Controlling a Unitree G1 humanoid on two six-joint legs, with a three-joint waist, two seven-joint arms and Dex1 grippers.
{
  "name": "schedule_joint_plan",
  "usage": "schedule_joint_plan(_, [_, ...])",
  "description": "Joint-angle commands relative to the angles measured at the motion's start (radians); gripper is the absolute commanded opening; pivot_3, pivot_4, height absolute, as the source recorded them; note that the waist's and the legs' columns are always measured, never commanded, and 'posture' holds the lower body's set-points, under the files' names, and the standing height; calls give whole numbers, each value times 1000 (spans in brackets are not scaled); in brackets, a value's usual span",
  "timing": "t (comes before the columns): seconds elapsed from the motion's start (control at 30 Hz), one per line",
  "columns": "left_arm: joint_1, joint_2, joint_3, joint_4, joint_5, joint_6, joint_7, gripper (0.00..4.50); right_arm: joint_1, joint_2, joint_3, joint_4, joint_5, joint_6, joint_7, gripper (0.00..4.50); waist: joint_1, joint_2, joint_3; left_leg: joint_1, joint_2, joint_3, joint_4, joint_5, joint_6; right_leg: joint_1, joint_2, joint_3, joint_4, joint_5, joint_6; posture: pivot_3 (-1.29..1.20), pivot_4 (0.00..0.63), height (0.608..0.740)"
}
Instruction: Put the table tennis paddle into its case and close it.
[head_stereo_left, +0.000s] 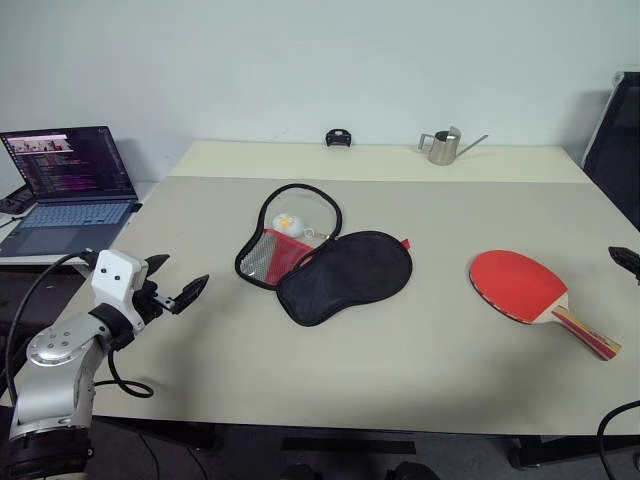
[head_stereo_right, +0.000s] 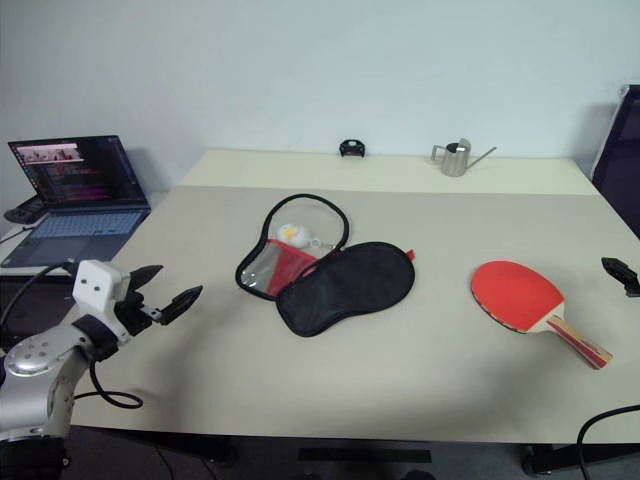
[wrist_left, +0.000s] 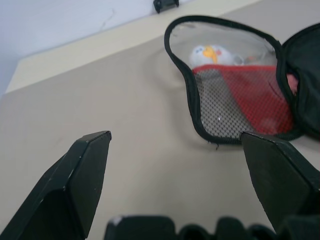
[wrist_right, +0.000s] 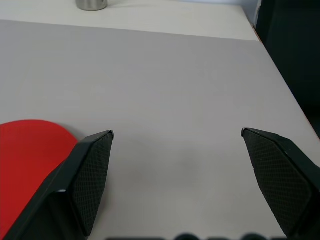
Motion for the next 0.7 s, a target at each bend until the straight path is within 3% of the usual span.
schedule_joint_plan(0.03, [-49, 22, 16, -3, -18, 1, -11, 4500, 35, 6, -31, -89, 24, -44, -13, 4494, 0, 0, 0, 0, 0, 0, 0, 0, 0, 0, 0, 0, 0, 0, 0, 0, 150, 740])
schedule_joint_plan(0.23, [-85, 31, -2, -13, -9, 26, -16, 4500, 112, 42, -42, -218, 67, -3, -6, 4494, -1, 0, 0, 0, 0, 0, 0, 0, 0, 0, 0, 0, 0, 0, 0, 0, 150, 740])
schedule_joint_plan(0.7, [-151, 64, -58, -7, -21, 69, -122, 4500, 309, 94, -59, -733, 192, 224, 47, 4494, 1, 0, 0, 0, 0, -1, 0, 0, 0, 0, 0, 0, 1, 0, 0, 0, 150, 740])
